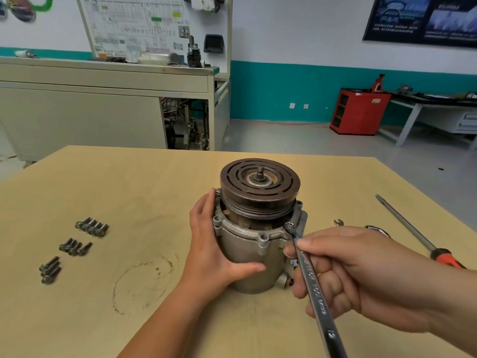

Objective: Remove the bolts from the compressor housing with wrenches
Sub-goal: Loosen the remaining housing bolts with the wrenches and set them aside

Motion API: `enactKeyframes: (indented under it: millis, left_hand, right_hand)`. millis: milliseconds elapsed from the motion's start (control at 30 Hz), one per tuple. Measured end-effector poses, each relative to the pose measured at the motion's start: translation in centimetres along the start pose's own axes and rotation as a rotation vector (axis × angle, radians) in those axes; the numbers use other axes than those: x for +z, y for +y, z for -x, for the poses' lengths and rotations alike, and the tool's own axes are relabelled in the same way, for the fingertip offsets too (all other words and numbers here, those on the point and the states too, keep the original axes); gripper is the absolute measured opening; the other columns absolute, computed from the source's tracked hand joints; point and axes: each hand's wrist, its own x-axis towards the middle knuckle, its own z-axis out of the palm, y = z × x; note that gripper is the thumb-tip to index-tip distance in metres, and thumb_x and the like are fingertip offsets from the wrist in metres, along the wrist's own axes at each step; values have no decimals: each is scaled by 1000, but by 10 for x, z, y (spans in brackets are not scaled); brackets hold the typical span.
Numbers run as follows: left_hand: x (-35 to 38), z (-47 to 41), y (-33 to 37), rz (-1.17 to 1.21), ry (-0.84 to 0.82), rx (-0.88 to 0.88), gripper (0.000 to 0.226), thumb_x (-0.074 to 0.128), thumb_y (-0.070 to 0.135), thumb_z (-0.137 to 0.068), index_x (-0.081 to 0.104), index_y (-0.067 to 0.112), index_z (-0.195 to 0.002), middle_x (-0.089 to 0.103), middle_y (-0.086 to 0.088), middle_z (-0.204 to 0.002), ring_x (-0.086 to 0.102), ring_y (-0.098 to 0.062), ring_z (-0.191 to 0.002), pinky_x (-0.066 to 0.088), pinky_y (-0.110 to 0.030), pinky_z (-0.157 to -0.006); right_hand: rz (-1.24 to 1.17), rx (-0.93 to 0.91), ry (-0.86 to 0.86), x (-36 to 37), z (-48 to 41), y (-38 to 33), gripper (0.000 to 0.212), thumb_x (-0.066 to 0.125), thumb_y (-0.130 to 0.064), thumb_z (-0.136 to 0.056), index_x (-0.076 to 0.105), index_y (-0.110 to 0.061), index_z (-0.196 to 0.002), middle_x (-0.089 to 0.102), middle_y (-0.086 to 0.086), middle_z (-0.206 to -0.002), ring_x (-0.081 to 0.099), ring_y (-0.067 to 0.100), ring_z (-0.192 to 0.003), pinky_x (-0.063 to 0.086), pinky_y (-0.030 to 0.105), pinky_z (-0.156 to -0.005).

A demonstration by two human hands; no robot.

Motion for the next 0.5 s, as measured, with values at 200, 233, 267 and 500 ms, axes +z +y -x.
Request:
enactKeyframes:
  millis: [200,233,267,500]
  left_hand:
    - [7,-10,-4,-17,23,29,120,76,63,-47,14,31,-144,17,5,-145,18,-5,-141,21,-26,-116]
    - [6,-14,-6,-10,10,14,120,77,63,-47,13,32,-143,18,3,-145,19,-9,-141,23,-31,-116]
    - [6,-17,-9,-4,-6,-5,121,77,62,-46,11,34,-143,19,2,-146,20,-11,-141,25,-35,-116]
    - [-3,-32,-19,28,-70,-64,122,74,77,-43,13,42,-143,21,5,-147,21,-3,-140,31,-47,-113]
  right_hand:
    - [165,41,42,-12,-12,-14,22,42,-18,-96,56,-2,-95,62,13,-51,58,16,-34,46,19,-34]
    - [220,45,36,-15,-15,-17,23,41,-19,-97,56,-2,-95,61,11,-50,57,14,-34,47,19,-35]
    - [274,53,31,-18,-19,-20,24,40,-20,-98,55,-3,-94,60,9,-48,55,13,-33,47,19,-36]
    - [1049,195,-105,-57,-39,-67,35,47,-50,-82,57,-17,-78,57,-6,-54,52,7,-46,48,23,-57]
